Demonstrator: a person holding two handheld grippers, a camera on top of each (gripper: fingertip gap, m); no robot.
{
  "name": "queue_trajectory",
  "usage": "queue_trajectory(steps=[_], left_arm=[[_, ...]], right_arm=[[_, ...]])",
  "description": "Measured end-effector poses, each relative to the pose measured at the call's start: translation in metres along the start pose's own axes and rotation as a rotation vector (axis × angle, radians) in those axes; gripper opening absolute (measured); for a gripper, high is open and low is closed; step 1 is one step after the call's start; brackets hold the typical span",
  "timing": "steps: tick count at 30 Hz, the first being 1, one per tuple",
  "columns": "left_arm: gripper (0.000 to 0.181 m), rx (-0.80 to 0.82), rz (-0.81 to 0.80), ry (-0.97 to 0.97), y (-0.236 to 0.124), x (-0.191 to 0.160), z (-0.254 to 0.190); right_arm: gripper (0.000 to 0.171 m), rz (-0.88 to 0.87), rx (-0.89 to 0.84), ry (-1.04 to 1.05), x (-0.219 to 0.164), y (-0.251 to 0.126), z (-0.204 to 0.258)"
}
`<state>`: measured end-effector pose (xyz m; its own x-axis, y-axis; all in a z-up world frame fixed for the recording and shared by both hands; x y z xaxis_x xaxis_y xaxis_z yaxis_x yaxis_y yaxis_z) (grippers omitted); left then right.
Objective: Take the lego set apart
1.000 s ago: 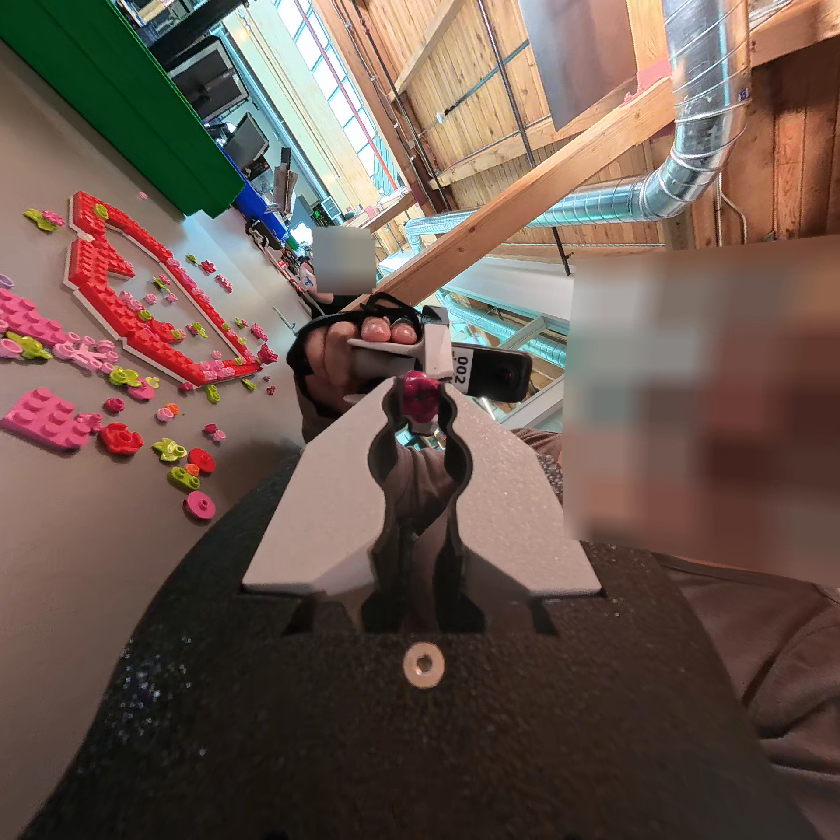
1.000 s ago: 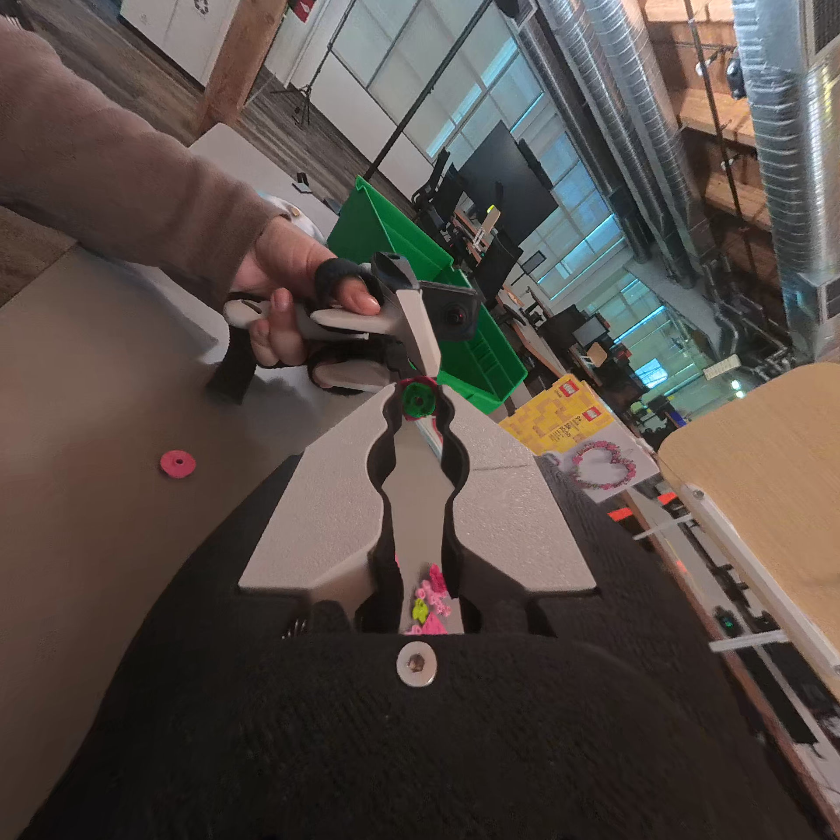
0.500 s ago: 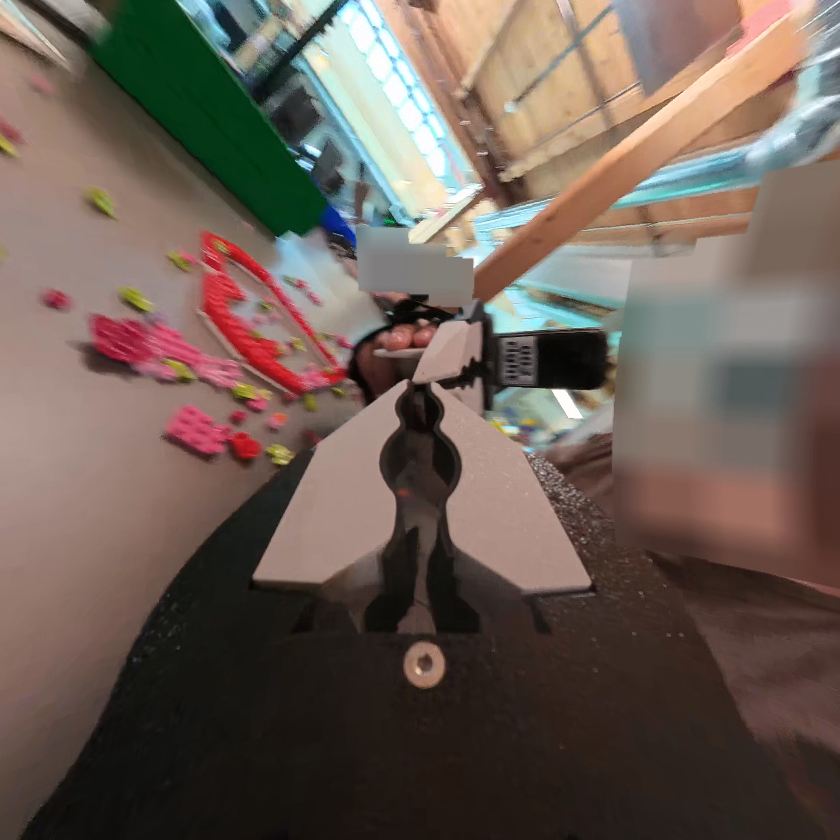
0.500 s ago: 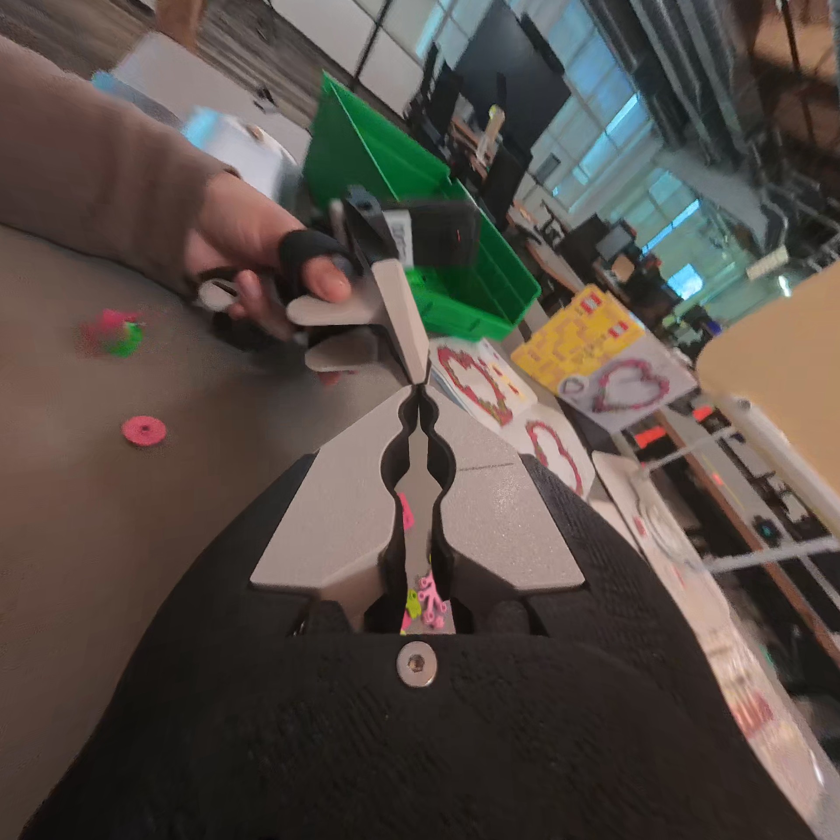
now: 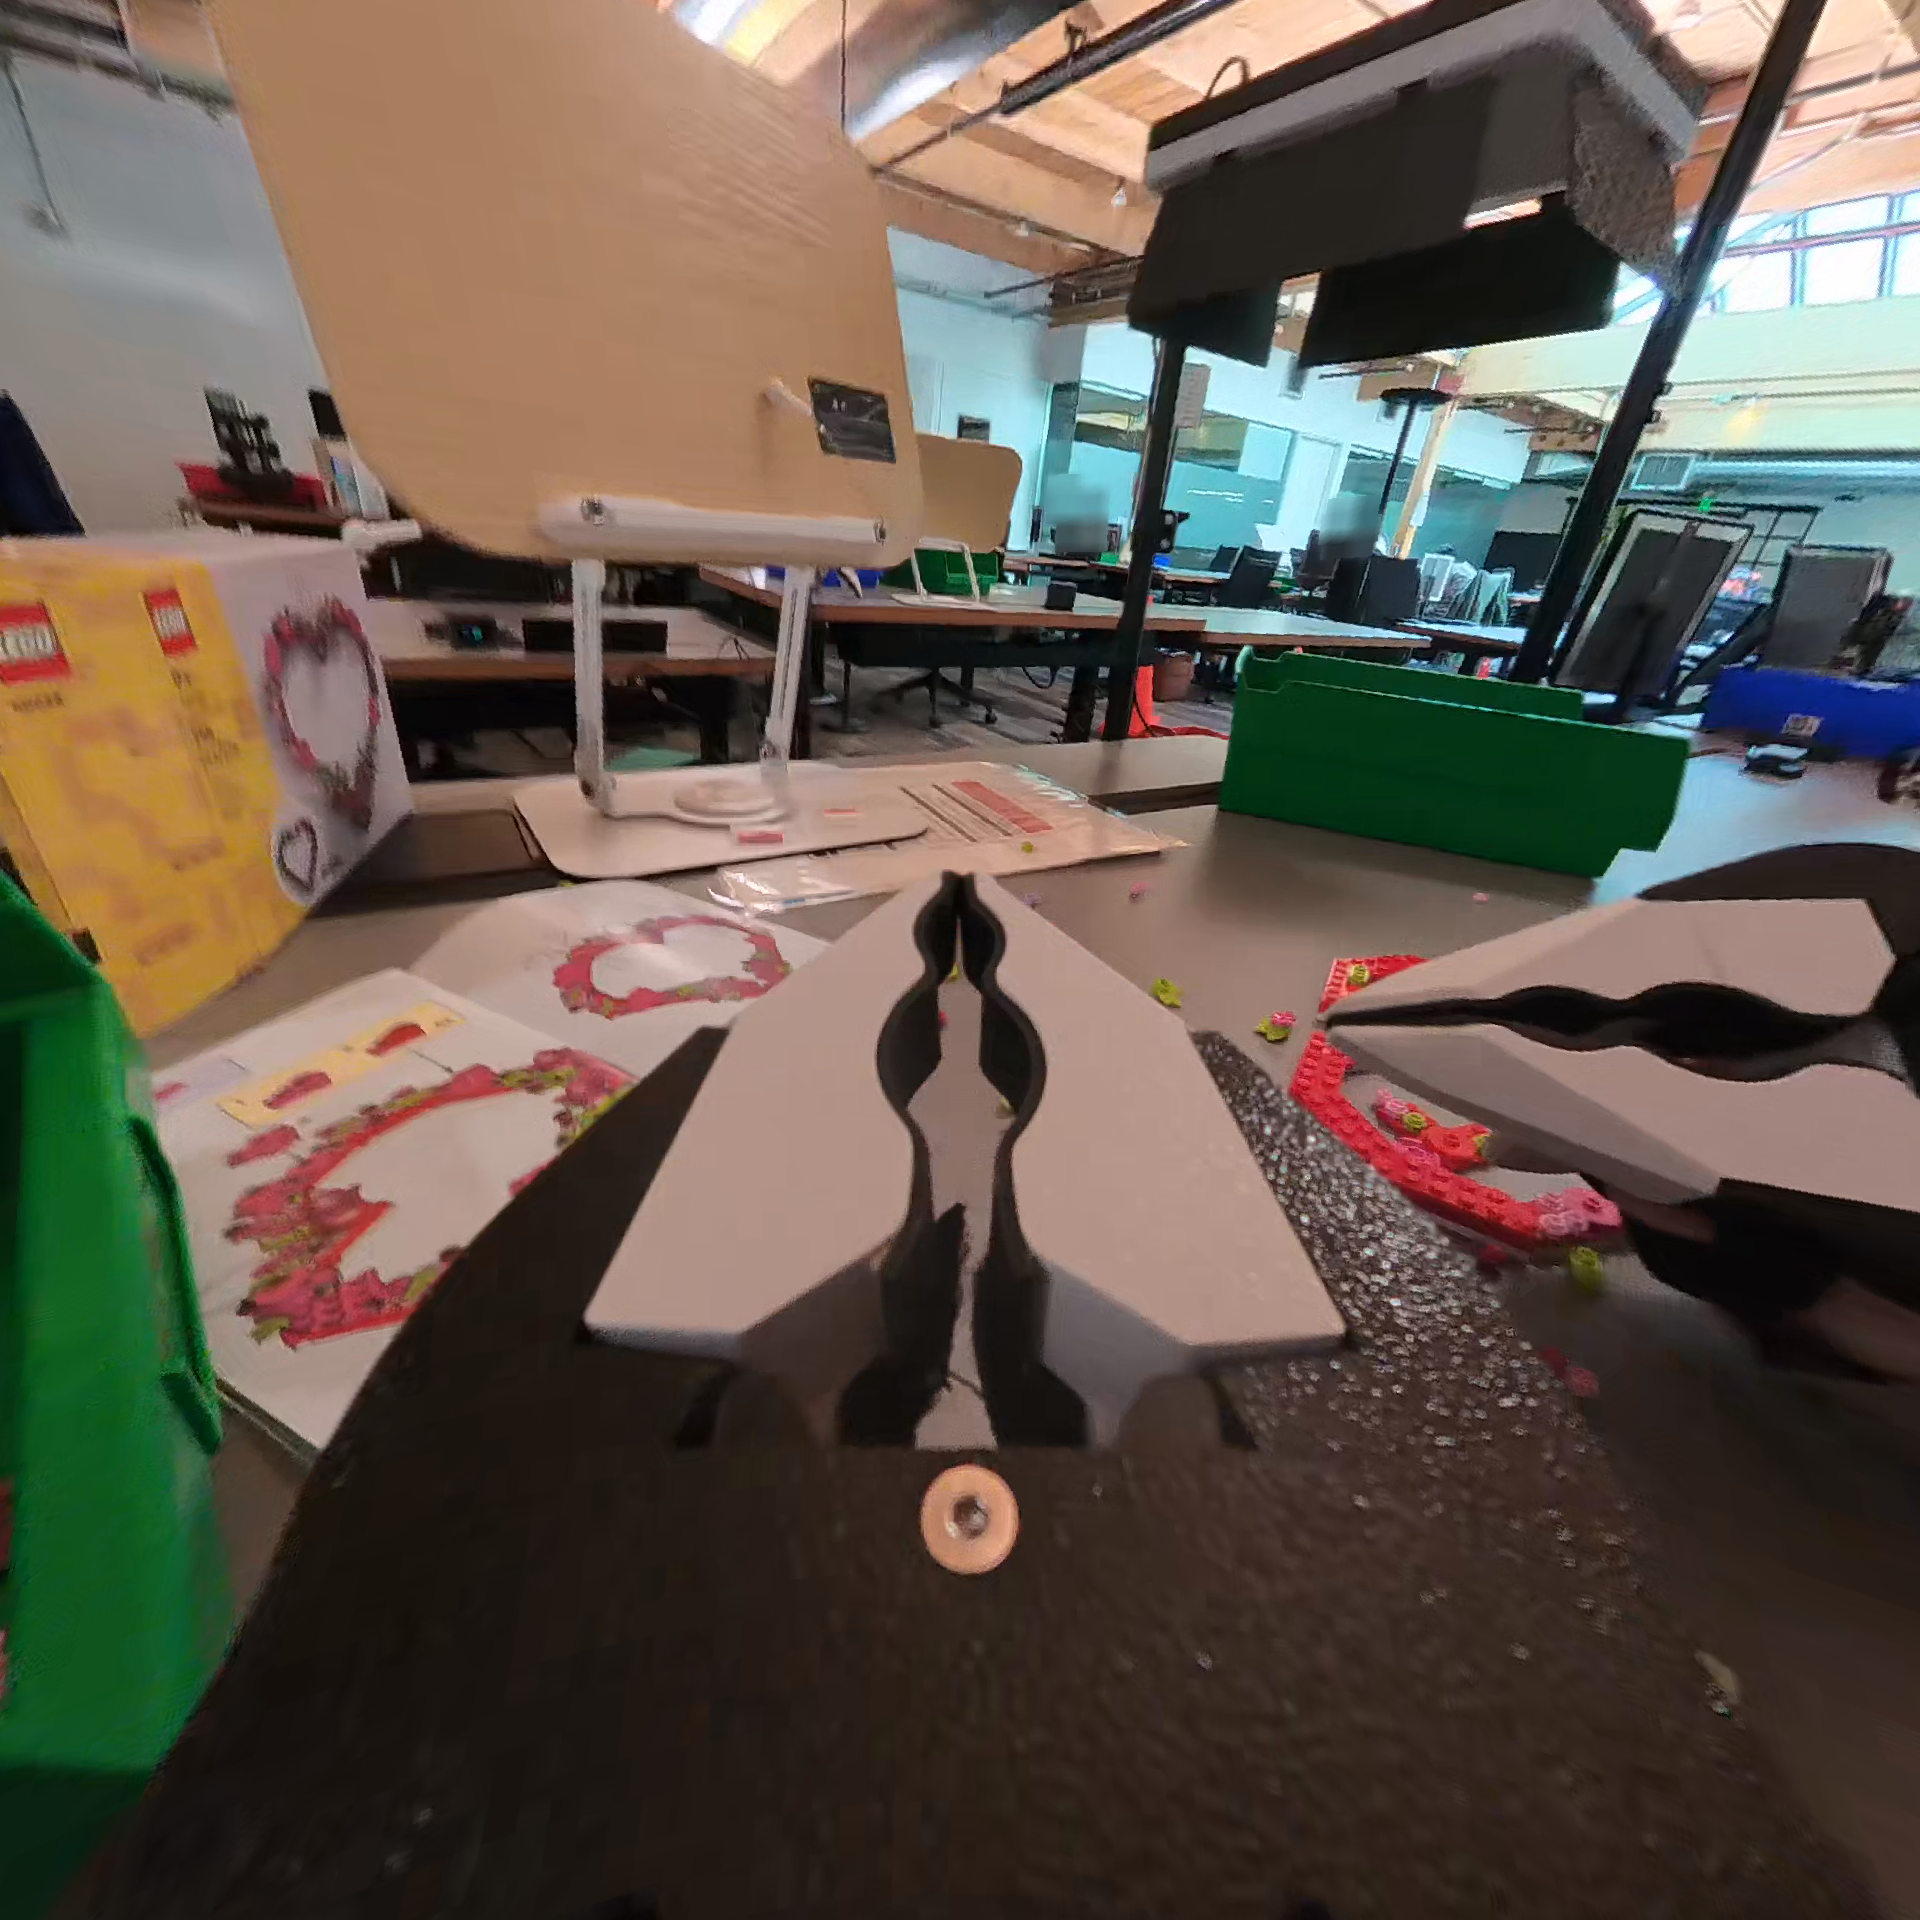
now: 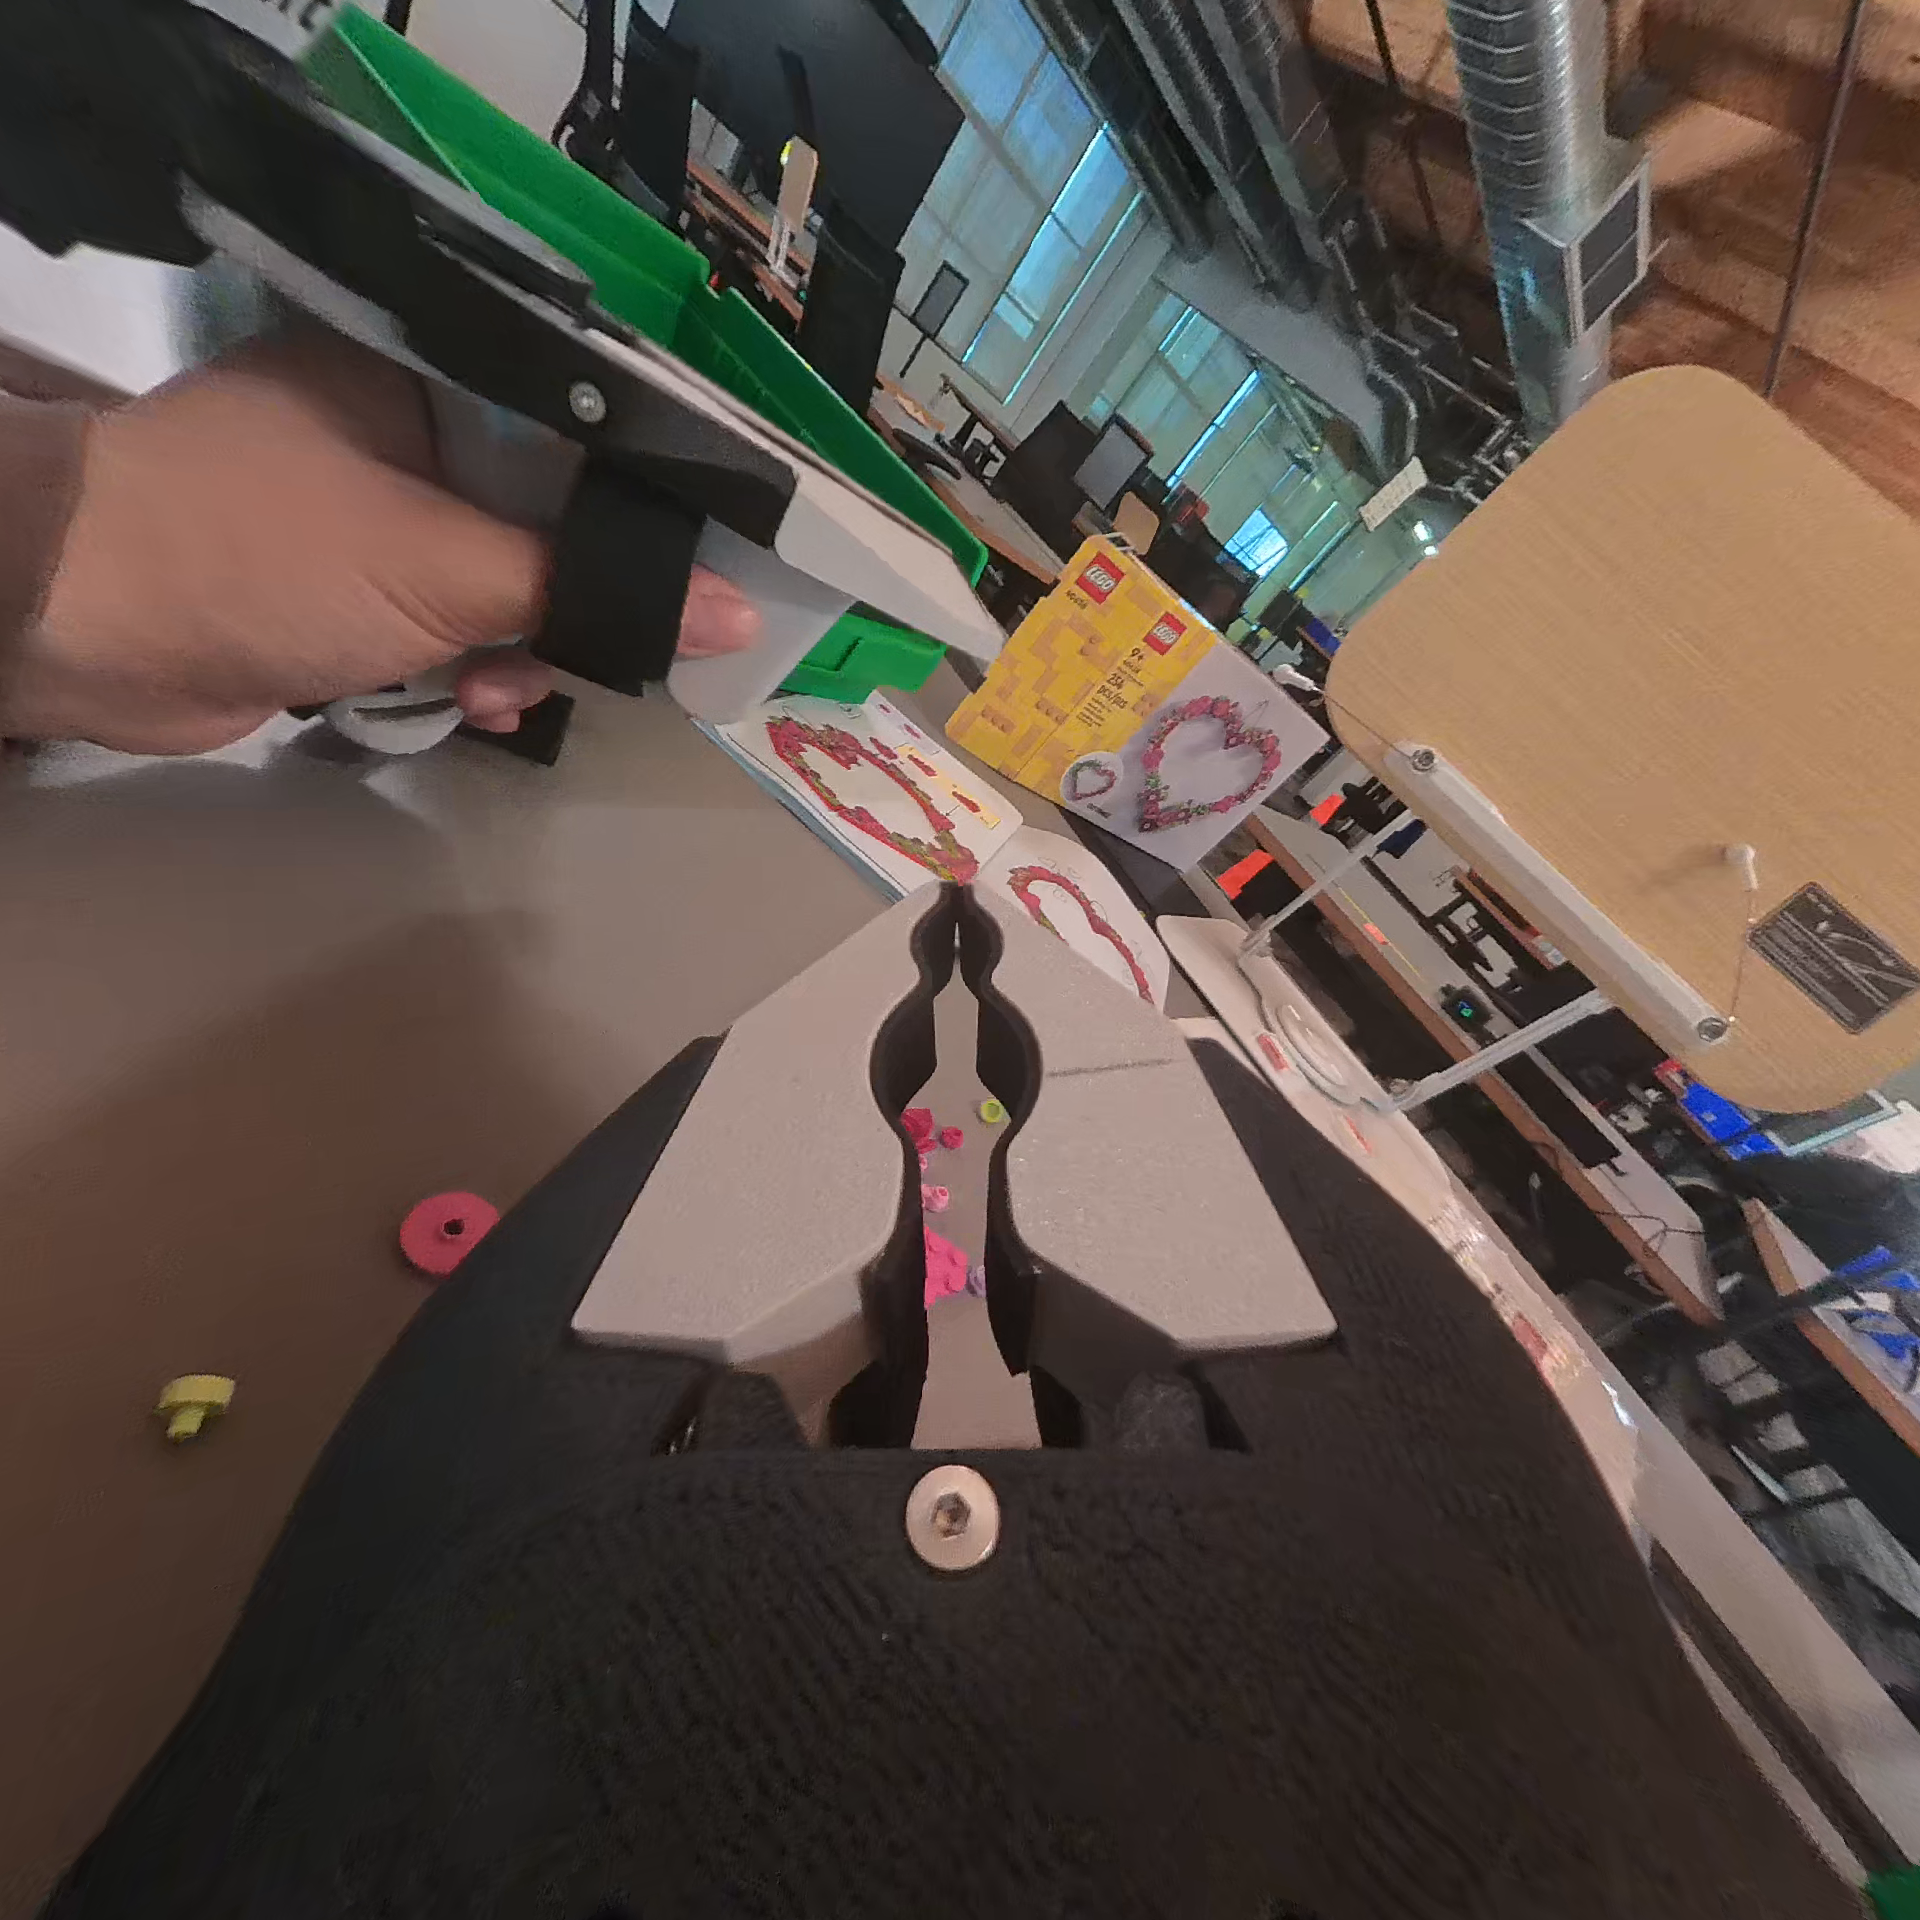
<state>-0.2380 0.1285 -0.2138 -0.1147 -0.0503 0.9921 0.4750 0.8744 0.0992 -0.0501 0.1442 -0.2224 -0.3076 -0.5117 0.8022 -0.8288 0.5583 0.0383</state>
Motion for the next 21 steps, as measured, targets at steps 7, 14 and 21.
queue_trajectory(steps=[7,14,21], left_arm=[[0.0,-0.024,0.018,0.36,-0.003,-0.001,-0.023],[0.0,-0.051,-0.02,0.339,-0.011,-0.001,-0.027],[0.0,-0.044,-0.06,0.257,-0.017,0.0,-0.022]], right_arm=[[0.0,-0.049,-0.059,0.066,0.001,-0.009,-0.014],[0.011,-0.055,0.137,0.141,0.012,-0.027,-0.017],[0.043,0.307,0.983,0.422,0.045,-0.098,0.058]])
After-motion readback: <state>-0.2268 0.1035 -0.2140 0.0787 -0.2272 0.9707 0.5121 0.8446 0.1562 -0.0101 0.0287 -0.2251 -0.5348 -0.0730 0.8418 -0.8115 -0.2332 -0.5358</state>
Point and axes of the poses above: each gripper's, where its closed fingertips meet, y out along the fingers, x out of its top, z = x × y across the jaws, the point moved 10 cm from there along -y, back along the fingers, and after that the axes turned 9 degrees about -x, right-handed, at the moved point
